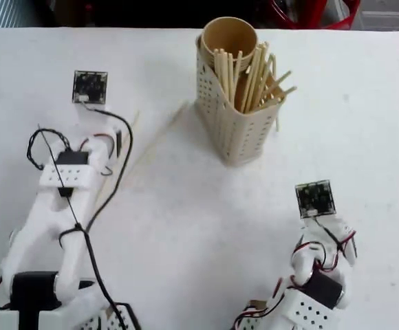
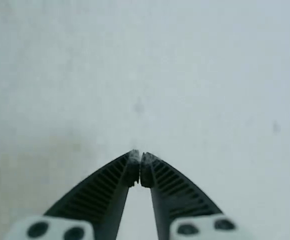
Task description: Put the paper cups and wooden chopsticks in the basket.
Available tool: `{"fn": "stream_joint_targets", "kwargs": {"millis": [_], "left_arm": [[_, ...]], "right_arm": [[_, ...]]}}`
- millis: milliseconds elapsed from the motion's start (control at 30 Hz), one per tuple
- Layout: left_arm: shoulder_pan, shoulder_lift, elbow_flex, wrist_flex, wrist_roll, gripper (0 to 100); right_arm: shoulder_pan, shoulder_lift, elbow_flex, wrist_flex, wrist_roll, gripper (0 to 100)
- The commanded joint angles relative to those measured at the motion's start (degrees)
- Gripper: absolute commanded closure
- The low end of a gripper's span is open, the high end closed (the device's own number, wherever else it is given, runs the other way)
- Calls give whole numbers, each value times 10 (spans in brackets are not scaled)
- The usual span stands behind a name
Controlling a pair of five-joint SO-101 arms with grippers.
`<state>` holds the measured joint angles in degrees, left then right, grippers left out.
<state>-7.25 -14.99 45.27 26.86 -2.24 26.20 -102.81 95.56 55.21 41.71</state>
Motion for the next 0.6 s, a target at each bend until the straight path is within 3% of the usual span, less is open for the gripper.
{"fn": "stream_joint_targets", "kwargs": {"millis": [0,167,233,567], "left_arm": [[-11,-4,-4,-23,-8,932],[-21,-3,-4,-23,-8,932],[-21,-3,-4,-23,-8,932],[-21,-3,-2,-23,-8,932]], "right_arm": [[-44,-3,-24,-123,-52,964],[-174,-3,-29,-140,-74,835],[-208,-3,-29,-148,-109,829],[-196,2,-32,-236,-179,829]]}}
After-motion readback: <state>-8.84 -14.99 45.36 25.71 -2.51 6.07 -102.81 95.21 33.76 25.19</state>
